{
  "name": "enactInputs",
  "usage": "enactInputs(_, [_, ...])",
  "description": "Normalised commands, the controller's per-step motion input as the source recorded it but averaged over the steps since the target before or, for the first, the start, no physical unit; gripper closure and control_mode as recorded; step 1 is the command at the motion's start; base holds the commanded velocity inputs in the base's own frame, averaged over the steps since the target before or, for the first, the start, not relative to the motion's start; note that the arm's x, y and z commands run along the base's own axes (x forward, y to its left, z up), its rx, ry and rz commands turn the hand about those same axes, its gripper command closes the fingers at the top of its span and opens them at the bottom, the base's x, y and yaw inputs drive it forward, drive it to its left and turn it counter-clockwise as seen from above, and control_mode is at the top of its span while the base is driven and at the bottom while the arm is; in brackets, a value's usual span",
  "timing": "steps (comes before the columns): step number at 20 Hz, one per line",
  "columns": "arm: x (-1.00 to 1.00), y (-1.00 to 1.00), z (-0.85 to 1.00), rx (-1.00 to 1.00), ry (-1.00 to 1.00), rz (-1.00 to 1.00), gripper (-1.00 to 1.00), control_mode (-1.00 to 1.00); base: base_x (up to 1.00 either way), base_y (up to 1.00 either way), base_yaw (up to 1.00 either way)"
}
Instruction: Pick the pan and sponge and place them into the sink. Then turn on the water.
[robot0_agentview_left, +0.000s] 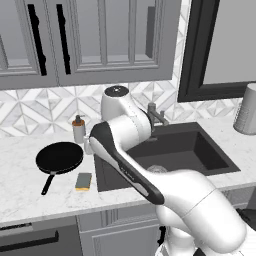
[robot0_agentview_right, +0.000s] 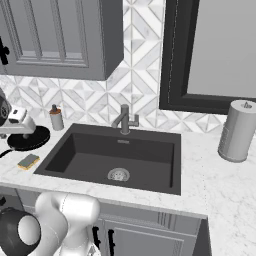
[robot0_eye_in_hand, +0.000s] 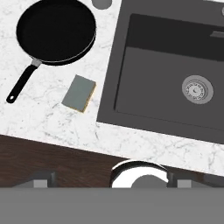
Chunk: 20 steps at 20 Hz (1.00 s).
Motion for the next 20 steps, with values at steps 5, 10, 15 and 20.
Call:
enactInputs(5, [0.0,0.64,-0.29,-0.02,0.0,0.04,-1.0,-1.0,0.0,0.0,0.0])
enactInputs(10, [0.0,0.77,-0.18,0.0,0.02,0.01,-1.0,-1.0,0.0,0.0,0.0])
enactInputs(15, [0.11,0.56,-0.22,0.01,0.08,0.01,-1.0,-1.0,0.0,0.0,0.0])
enactInputs(20, [0.26,0.27,-0.34,0.03,0.07,0.0,-1.0,-1.0,0.0,0.0,0.0])
